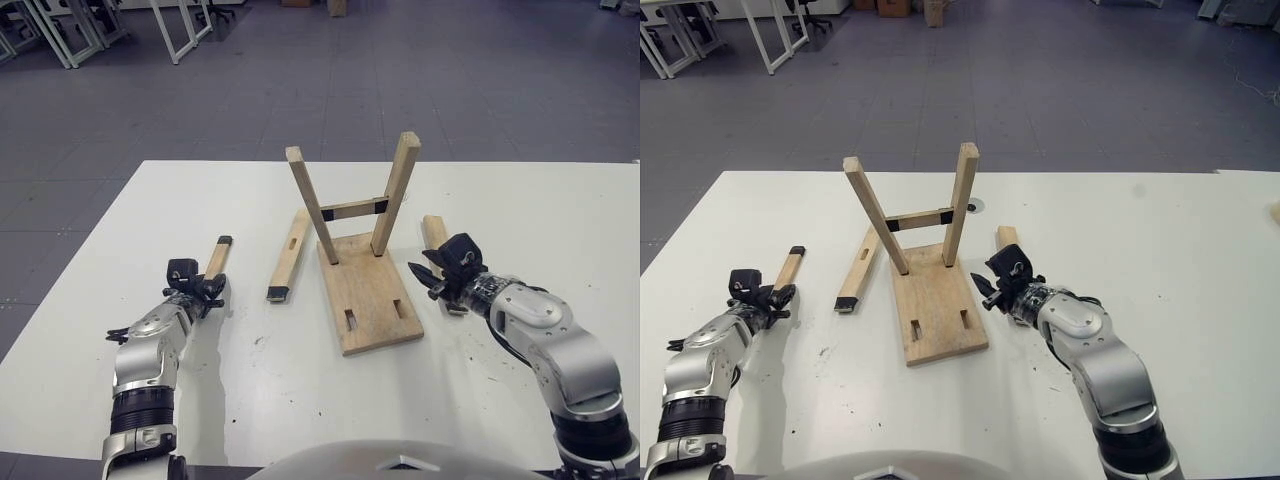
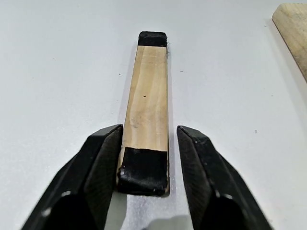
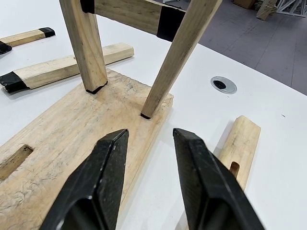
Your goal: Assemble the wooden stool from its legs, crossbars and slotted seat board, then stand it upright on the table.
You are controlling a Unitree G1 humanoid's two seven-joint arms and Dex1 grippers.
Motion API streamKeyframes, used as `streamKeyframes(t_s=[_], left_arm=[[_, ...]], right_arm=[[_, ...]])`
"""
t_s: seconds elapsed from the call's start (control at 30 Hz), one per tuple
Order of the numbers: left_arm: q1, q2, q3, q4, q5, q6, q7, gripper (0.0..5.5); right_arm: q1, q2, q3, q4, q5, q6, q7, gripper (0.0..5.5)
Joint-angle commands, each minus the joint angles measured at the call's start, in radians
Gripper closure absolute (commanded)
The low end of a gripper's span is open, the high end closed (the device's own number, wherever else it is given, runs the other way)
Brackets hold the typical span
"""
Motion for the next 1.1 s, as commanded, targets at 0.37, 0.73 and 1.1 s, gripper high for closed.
streamKeyframes(t_s=[0.37, 0.73, 1.1], left_arm=[[0.248, -0.043, 0.052, -0.376, -0.35, 0.091, -0.232, 4.19], [0.246, 0.133, 0.018, -0.857, -0.847, 0.397, -0.28, 4.19], [0.16, 0.095, -0.175, -0.933, -0.633, 0.311, -0.102, 4.19]], right_arm=[[-0.098, 0.097, -0.129, 0.04, 0.113, 0.078, -0.031, 3.79], [-0.292, 0.572, -0.561, -0.035, 0.511, 0.632, -0.117, 3.79], [-0.321, 0.693, -0.683, -0.004, 0.721, 0.654, -0.423, 3.79]])
